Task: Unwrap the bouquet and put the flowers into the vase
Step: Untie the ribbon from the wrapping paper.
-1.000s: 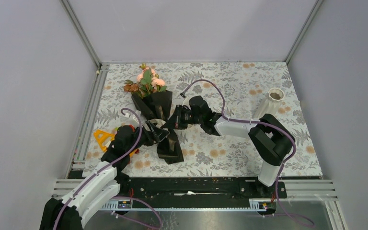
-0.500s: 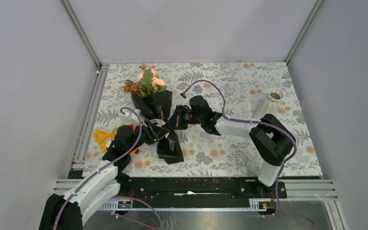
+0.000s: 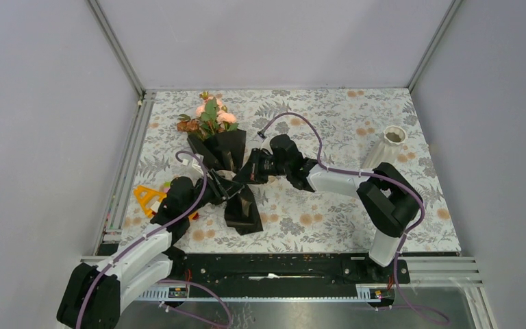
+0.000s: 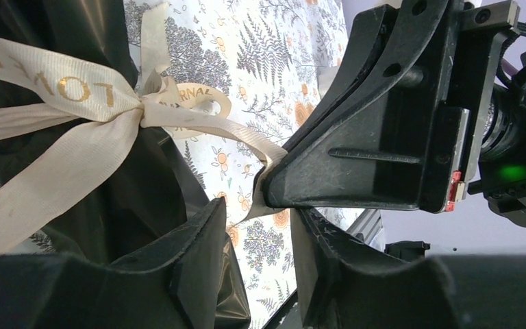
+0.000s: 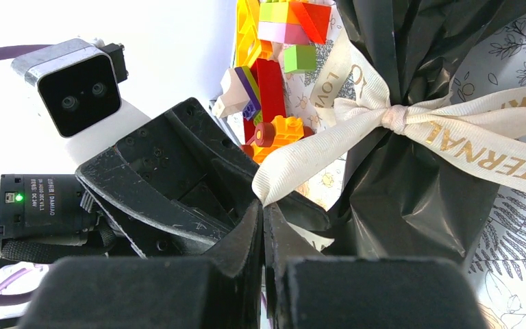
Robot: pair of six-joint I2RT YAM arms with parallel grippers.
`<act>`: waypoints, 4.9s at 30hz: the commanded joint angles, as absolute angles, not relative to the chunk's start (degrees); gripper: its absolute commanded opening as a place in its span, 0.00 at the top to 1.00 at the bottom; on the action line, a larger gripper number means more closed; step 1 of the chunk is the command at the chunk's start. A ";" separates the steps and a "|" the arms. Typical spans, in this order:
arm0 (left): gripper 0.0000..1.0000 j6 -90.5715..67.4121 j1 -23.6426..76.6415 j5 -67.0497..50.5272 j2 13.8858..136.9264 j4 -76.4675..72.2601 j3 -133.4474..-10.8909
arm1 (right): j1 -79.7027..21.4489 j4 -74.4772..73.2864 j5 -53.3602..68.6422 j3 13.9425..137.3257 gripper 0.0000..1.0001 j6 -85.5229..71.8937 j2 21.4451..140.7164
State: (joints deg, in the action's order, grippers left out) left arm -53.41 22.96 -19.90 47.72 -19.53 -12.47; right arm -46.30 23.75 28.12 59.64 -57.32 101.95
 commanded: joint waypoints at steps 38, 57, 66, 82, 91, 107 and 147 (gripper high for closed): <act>1.00 -21.16 13.21 -31.09 55.00 24.99 -37.62 | -45.73 -8.79 -1.26 58.12 0.32 -27.78 81.70; 1.00 -7.47 13.18 -24.99 54.28 31.98 -46.87 | -45.32 -14.99 -6.05 65.54 0.36 -26.93 97.20; 1.00 -8.43 13.18 -20.42 53.44 32.28 -45.54 | -45.03 -15.17 -0.71 69.28 0.37 -26.24 100.90; 1.00 -8.53 13.12 -18.65 54.57 33.22 -45.44 | -45.95 -9.49 8.21 68.38 0.45 -32.15 105.92; 1.00 -8.44 13.18 -18.50 55.20 33.22 -45.40 | -47.45 -11.86 2.03 68.80 0.55 -32.07 106.89; 1.00 -8.26 13.18 -18.13 55.81 33.56 -45.53 | -48.59 -12.60 1.44 67.59 0.75 -32.52 108.23; 1.00 -8.17 13.18 -18.91 56.90 33.57 -45.71 | -51.32 -8.35 0.38 67.65 0.56 -42.44 99.22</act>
